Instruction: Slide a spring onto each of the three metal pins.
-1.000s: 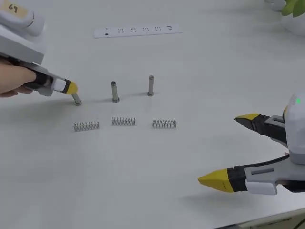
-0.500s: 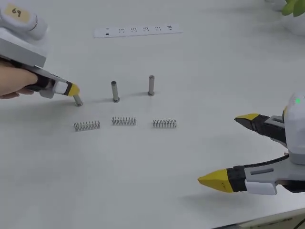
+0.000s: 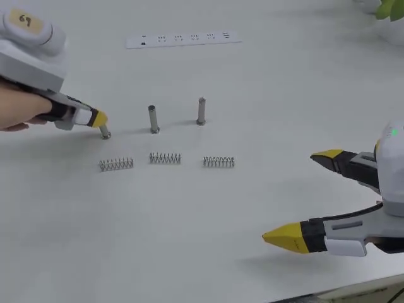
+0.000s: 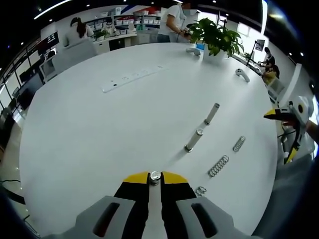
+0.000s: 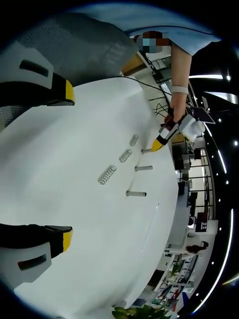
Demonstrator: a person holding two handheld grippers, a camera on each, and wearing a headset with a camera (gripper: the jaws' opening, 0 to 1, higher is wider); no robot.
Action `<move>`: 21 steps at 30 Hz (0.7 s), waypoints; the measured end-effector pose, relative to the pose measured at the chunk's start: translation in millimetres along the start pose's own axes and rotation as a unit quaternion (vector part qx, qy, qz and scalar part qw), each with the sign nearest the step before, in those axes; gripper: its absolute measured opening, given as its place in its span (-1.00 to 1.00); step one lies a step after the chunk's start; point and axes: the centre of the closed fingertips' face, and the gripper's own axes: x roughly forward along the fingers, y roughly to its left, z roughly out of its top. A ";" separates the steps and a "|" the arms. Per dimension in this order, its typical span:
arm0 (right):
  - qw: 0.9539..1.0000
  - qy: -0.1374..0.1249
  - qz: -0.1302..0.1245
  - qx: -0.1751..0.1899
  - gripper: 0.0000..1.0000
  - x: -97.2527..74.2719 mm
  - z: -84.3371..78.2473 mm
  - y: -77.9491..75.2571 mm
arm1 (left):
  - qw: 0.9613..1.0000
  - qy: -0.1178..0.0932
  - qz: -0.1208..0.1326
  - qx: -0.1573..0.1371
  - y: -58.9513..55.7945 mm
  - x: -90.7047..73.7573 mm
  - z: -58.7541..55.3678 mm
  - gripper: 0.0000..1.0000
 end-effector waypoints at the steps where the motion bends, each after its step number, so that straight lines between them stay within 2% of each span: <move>1: 1.000 0.001 0.000 0.000 0.98 0.1 -0.2 -0.1 | 1.000 0.000 0.000 0.000 0.1 0.3 -0.3 -1.00; 5: 1.000 0.000 0.000 -0.001 0.98 0.0 0.6 0.0 | 1.000 0.002 -0.004 0.003 0.4 1.9 -3.7 -1.00; 7: 1.000 0.001 -0.001 -0.001 0.98 -0.1 0.4 0.0 | 1.000 0.001 -0.002 0.005 -4.3 -0.5 -5.9 -0.99; 13: 1.000 0.003 0.000 0.000 0.98 0.5 -1.4 1.0 | 1.000 -0.001 -0.007 0.005 -7.1 -0.1 -8.4 -0.90; 21: 1.000 0.003 -0.001 -0.002 0.98 0.8 -0.2 0.7 | 1.000 -0.006 -0.007 0.011 -8.5 -0.2 -8.8 -0.58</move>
